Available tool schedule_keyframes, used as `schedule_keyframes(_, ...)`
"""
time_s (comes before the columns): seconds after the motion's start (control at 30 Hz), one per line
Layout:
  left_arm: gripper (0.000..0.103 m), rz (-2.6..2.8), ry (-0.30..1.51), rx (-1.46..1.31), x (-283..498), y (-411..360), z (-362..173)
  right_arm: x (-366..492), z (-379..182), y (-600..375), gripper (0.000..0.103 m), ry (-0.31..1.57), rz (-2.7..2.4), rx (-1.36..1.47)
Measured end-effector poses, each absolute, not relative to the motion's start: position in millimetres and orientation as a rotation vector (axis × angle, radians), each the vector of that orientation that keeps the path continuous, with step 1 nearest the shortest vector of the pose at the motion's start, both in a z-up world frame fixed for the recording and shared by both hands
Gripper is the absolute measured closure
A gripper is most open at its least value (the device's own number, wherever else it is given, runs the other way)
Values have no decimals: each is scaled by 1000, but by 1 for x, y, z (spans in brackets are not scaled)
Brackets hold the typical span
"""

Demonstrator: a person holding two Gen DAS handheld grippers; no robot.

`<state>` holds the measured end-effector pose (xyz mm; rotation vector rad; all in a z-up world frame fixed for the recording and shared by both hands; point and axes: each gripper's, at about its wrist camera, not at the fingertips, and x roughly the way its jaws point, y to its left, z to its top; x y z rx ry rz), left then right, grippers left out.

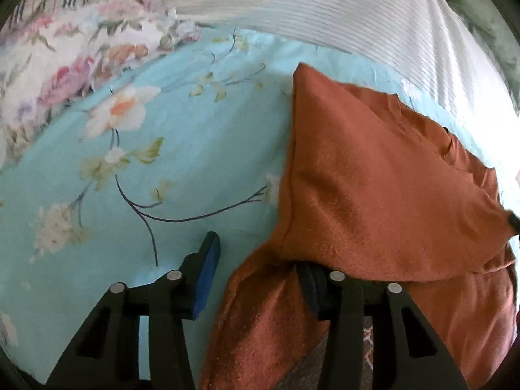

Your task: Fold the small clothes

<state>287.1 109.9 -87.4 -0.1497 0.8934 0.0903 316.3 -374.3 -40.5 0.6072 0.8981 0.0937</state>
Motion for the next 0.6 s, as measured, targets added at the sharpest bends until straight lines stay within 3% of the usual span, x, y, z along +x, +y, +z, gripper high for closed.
schedule_keyframes(0.27, 60, 106, 881, -346, 285, 141, -89, 311, -38, -366, 95, 923, 27, 510)
schedule_keyframes(0.43, 60, 89, 884, -381, 284, 146, -92, 295, -9, -366, 95, 803, -20, 467)
schedule_keyframes(0.6, 60, 98, 888, -369, 286, 143, -93, 325, -31, -332, 91, 937, 133, 417)
